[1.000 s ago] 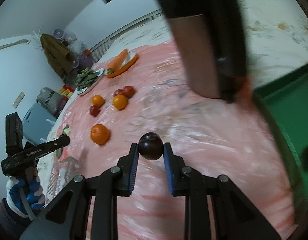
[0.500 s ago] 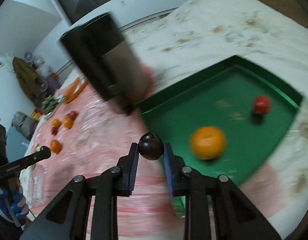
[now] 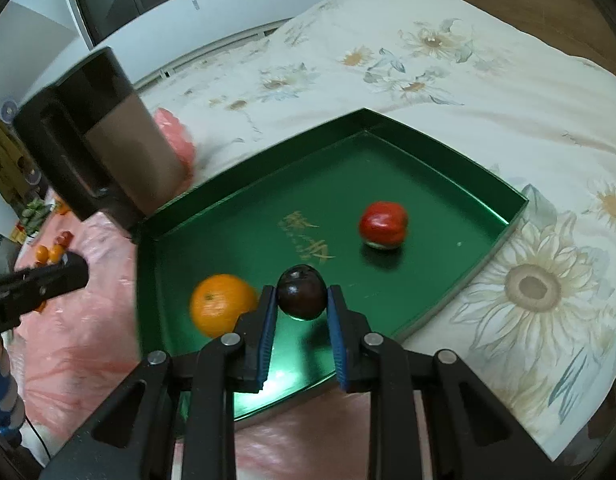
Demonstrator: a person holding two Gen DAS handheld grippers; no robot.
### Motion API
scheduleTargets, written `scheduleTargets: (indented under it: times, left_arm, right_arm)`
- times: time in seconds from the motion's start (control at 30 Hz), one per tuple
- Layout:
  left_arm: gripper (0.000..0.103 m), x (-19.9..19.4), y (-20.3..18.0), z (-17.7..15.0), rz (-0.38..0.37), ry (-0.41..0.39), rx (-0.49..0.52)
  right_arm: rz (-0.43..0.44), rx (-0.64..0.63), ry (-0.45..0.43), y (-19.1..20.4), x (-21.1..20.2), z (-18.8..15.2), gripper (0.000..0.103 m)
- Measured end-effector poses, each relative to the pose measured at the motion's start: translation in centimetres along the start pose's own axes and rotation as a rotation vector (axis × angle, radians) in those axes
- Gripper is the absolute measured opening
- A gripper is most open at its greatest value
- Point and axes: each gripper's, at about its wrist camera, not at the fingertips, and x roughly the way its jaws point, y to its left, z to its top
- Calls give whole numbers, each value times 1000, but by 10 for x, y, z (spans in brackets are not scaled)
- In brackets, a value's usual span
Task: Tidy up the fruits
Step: 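Carry both held dark plums over the green tray with both tools, then open both tools to drop the dark plums into the green tray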
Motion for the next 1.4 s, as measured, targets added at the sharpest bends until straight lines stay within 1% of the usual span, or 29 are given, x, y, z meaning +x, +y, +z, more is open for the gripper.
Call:
scheduleTargets:
  times: [0.17,0.33,0.47,0.5,0.63,0.77,0.83,0.9,0.93,1.2,1.23,1.27,1.3,1.33,1.4]
  left_arm:
    - [22,40,-16,16,42,36,36]
    - [22,67,-20,16,106,69,76]
    - [22,86,-18,16,129,100,67]
    - [22,89,-17,15,140,97,70]
    - [23,88,-17,16,162,95,84]
    - [25,85,-16,15,162,93,87]
    - [37,83,-18,15,161,79,90]
    - [45,80,-21,17,166,62,95]
    - [47,77,-22,17,168,54,98]
    - [49,57,-31,16,156,24,102]
    - [49,52,-32,16,151,16,103]
    - [50,46,-33,14,140,8,101]
    - [51,42,-33,13,133,2,99]
    - [53,36,-33,12,126,-5,94]
    - [53,27,-31,9,115,-18,87]
  right_arm:
    - [-37,-32,13,-8,11,4,4]
    - [-74,-80,22,-8,21,7,4]
    - [-87,-102,29,-6,26,8,4]
    - [-90,-104,27,-6,26,8,5]
    - [-93,-98,23,-7,27,8,5]
    - [-95,-93,24,-6,27,9,6]
    - [-98,-90,24,-6,26,9,6]
    - [-102,-85,21,-7,23,9,7]
    - [-104,-82,19,-8,21,9,7]
    - [-105,-62,-4,-8,2,8,8]
    - [-105,-62,-9,-7,-1,8,11]
    - [-106,-63,-11,-6,-3,8,20]
    - [-111,-63,-16,-4,-6,8,43]
    - [-115,-64,-22,-3,-9,8,53]
    - [-114,-59,-31,-1,-15,9,54]
